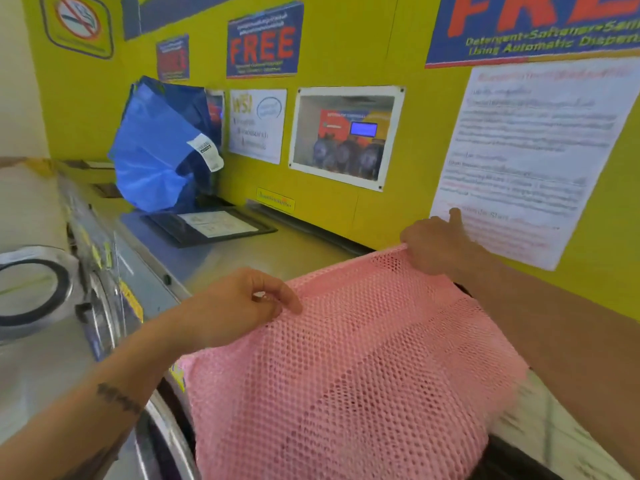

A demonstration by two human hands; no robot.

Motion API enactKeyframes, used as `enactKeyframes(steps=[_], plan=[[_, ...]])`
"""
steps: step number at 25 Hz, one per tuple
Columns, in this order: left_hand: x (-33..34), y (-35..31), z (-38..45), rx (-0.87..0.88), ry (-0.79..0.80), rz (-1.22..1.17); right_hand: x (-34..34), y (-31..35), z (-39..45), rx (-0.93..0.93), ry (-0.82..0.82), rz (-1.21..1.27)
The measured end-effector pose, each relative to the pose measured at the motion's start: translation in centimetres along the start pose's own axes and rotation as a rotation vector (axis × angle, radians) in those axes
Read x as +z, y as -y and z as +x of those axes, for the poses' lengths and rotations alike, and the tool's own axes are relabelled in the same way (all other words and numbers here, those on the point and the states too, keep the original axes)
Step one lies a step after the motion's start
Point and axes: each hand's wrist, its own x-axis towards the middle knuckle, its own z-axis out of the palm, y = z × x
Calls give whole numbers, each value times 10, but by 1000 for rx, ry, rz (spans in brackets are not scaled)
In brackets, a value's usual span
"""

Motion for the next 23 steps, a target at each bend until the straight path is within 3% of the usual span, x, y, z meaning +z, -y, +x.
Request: enactKeyframes(steps=[3,5,6,8,9,11,13,20,23], plan=[[2,7,27,-55,-238,296,9,22,28,75,20,49],[22,7,36,50,-370,443,16,36,28,91,-25,117],[34,6,38,114,-319,442,19,42,23,81,-46,183],[57,7,39,139,-36,430,25,49,9,72,12,356],[64,9,41,94,107,476,29,49,0,79,117,430],[68,14,50,25,228,573,44,47,-19,78,421,508],[71,15,58,-6,247,628,64,47,-34,58,601,523],[98,-7,63,-67,204,667,72,19,-42,7,480,690],[110,-17,63,-61,186,675,73,-8,-70,-29,433,517]])
